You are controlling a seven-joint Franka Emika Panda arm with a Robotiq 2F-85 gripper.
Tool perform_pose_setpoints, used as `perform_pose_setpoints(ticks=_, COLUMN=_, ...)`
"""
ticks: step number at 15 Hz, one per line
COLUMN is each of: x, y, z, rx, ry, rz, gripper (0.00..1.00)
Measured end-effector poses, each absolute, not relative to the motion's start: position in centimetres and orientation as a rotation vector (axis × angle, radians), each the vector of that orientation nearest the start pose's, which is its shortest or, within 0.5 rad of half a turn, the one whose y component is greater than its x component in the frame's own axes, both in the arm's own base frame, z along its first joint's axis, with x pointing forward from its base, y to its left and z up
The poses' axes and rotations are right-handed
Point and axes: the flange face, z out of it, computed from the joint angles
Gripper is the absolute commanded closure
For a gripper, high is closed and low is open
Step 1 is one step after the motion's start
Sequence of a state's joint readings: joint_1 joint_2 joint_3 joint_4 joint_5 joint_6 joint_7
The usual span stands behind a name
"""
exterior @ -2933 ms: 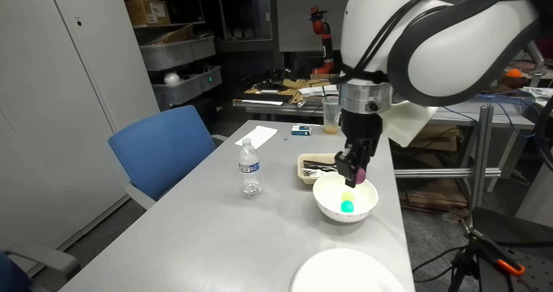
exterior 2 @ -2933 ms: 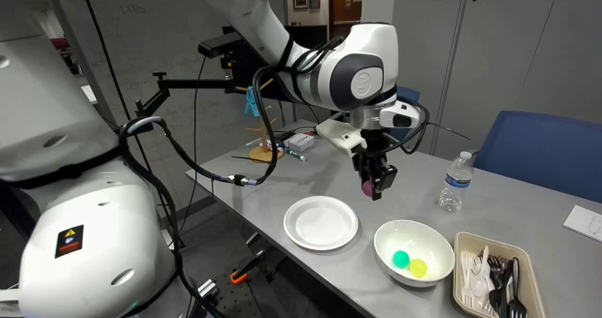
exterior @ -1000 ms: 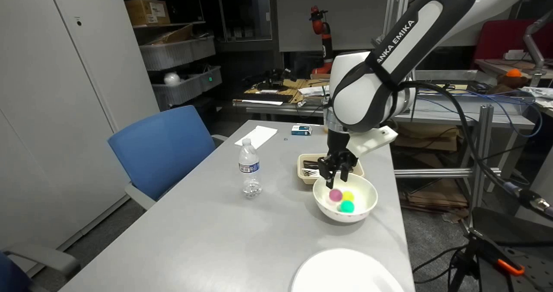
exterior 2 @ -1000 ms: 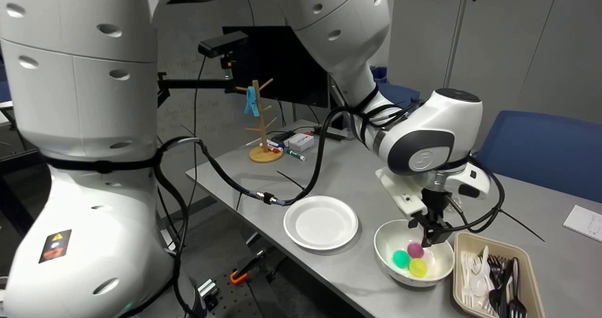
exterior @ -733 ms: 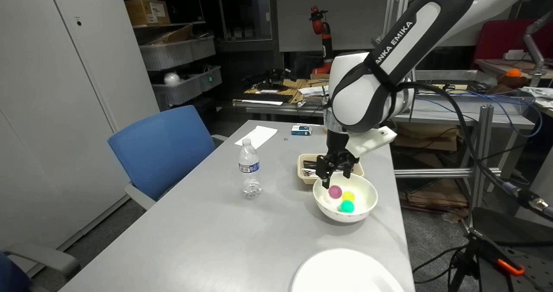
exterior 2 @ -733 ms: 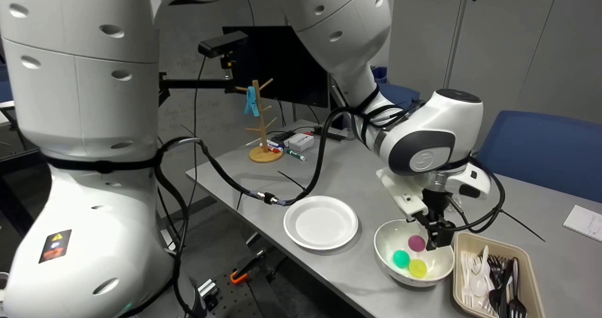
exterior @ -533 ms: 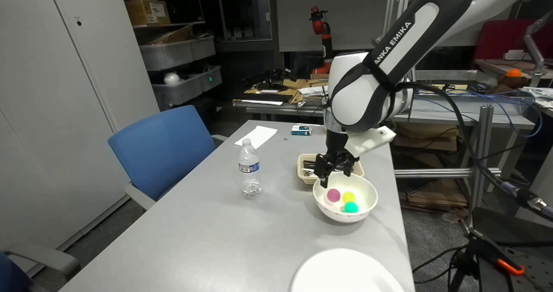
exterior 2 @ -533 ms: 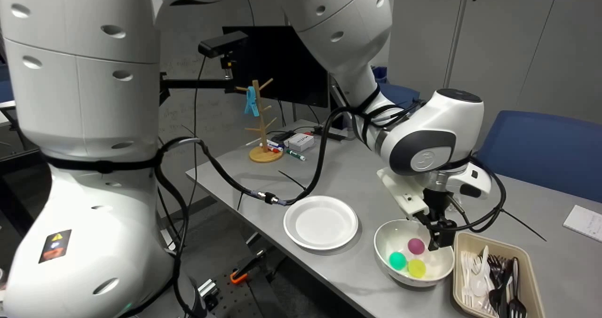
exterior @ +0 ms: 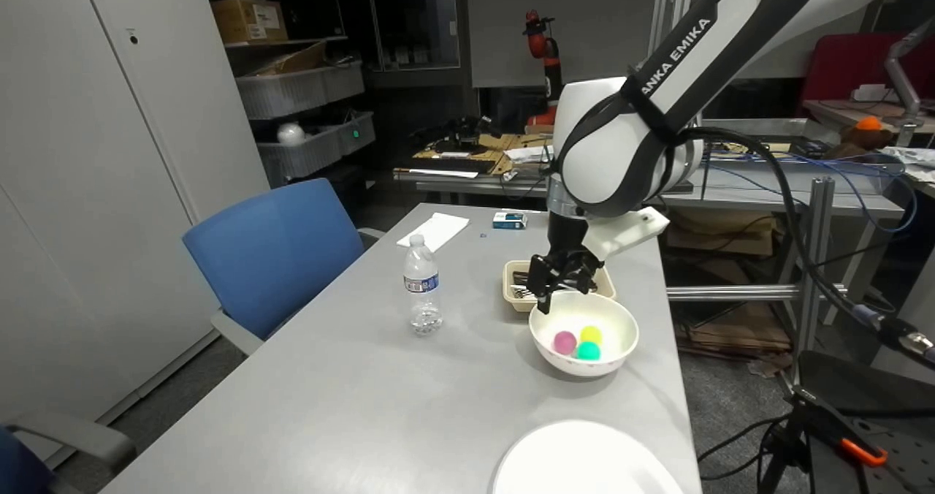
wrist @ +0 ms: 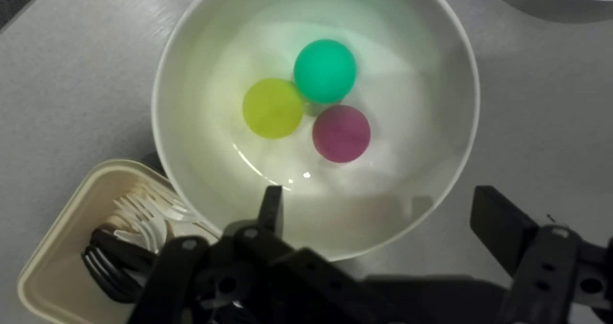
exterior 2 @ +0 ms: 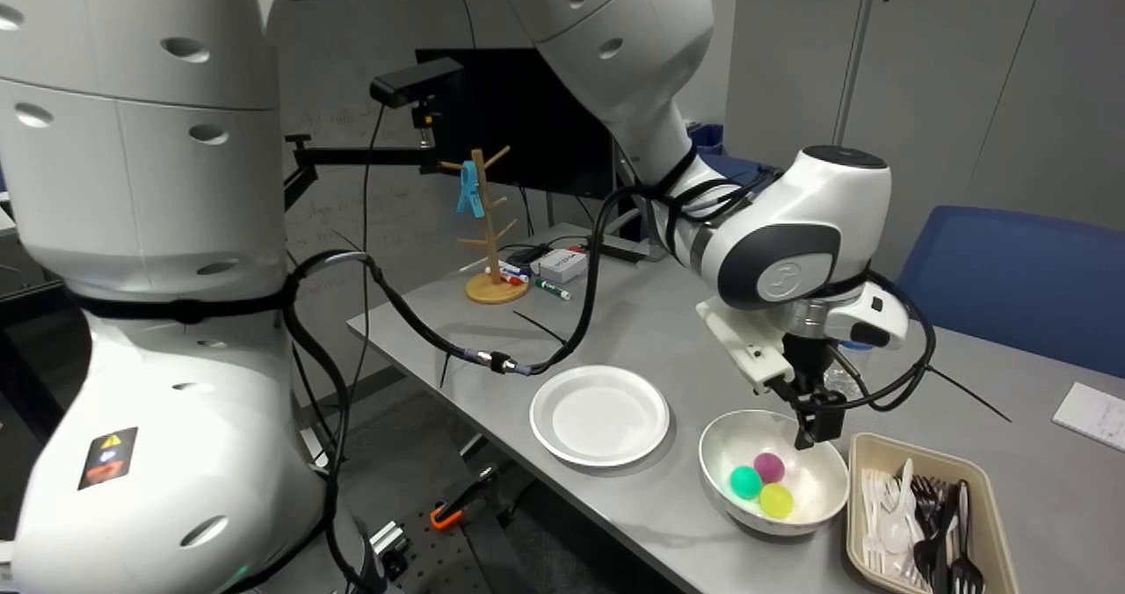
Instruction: Pick the purple ball and put it in the bowl
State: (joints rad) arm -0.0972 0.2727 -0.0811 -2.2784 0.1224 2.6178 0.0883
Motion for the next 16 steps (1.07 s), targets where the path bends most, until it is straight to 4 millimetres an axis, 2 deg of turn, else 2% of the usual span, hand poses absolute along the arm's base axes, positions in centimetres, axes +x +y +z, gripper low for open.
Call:
perform_pose_setpoints(ticks=8, x=49.0, y=-5.5, z=28.0, rx=-3.098, ry=0.469, rz=-0.148, gripper=0.0)
perform_pose_setpoints(ticks=16, x=45.0, y=-2.3, z=31.5, rx=-3.172, ry=0.384, rz=-0.251, gripper=0.0)
